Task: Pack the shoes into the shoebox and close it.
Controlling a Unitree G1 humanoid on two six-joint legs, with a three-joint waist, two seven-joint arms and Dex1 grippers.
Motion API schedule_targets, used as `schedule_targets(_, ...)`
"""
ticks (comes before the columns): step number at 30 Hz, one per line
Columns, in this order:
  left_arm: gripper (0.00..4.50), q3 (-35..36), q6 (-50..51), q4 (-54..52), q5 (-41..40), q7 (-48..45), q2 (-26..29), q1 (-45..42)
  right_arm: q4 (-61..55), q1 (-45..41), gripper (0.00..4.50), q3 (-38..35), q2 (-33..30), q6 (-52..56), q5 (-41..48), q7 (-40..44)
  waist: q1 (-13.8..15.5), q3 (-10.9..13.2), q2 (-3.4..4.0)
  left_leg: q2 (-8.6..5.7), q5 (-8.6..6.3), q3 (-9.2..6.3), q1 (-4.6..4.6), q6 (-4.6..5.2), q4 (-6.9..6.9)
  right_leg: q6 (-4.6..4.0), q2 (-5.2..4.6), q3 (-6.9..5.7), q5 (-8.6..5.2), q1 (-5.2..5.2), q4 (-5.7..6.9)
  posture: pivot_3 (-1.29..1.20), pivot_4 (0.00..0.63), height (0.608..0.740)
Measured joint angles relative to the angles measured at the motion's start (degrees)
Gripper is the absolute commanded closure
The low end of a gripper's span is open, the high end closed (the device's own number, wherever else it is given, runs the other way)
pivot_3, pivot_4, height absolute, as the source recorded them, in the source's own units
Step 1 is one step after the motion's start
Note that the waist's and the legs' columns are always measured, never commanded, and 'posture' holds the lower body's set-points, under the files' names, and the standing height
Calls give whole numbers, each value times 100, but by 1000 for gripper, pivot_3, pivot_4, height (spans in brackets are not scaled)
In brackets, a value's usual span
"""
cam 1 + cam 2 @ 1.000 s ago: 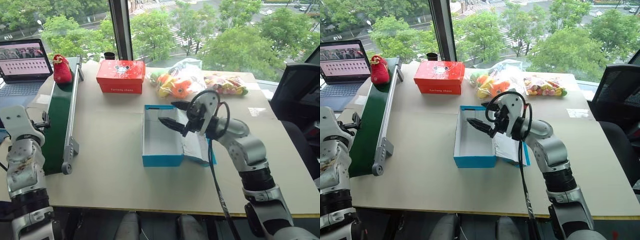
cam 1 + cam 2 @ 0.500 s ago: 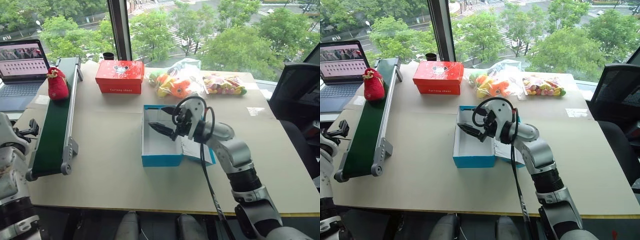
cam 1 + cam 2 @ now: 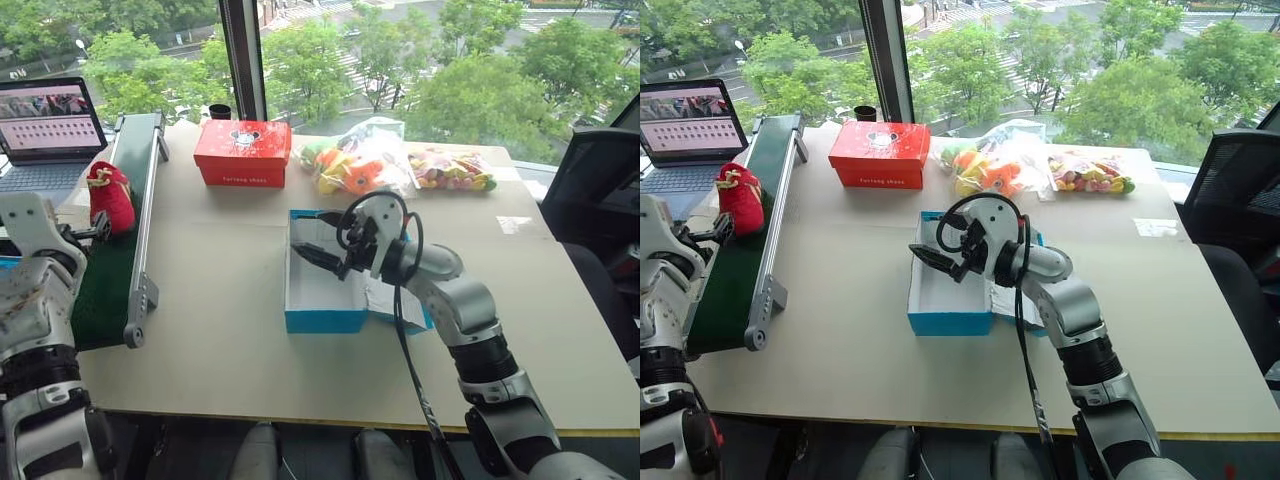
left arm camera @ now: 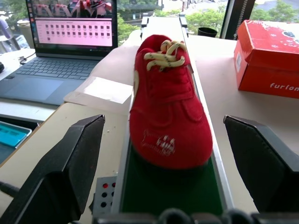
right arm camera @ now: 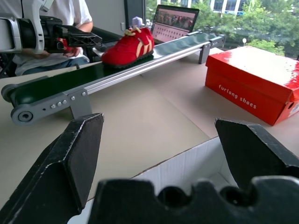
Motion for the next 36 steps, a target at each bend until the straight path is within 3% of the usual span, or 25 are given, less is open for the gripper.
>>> schedule_targets(8,166,-79,-8,858,63,312,-39,-401,56,-2,1,-84,-9,-20,-100,-86,-68,0,0,2,1,-2,1,0,3,0,-8,-29,0,-9,17,0,150,739)
schedule_targets(11,828,-111,300,999,39,365,-88,-400,214,2,0,-83,-85,-77,-248,-94,-78,0,0,0,1,-4,1,0,4,-2,-17,-48,1,-9,23,0,150,739)
schedule_targets(16,2552,-113,764,670,0,327,-155,-261,280,6,0,-116,-156,-95,-345,-169,-40,-3,5,0,6,-7,21,-2,5,-2,-18,-58,0,0,45,0,150,739)
schedule_targets(20,3521,-78,884,188,-94,348,-415,-158,278,6,0,-130,-152,-94,-351,-235,71,-2,5,2,22,-10,21,-9,6,-3,-19,-67,0,10,45,0,150,739)
schedule_targets(26,3521,-35,1166,-696,-627,461,-1099,-532,214,-12,0,-288,-110,99,-203,-329,139,1,-6,2,28,-22,-3,-15,17,-7,-18,-74,3,5,40,0,150,739)
schedule_targets(32,3521,-681,2085,-2667,-1803,385,-2180,-1189,23,-440,0,-1440,386,1490,1319,-881,81,2,-7,-4,27,-32,-22,-15,18,-10,-22,-78,5,0,38,0,150,739)
schedule_targets(36,3521,-1093,2399,-3006,-2007,632,-2799,-1317,-22,-614,0,-2342,518,1930,2146,-1441,-26,3,-5,-3,27,-32,-6,-14,0,-10,-18,-75,5,0,39,0,150,739)
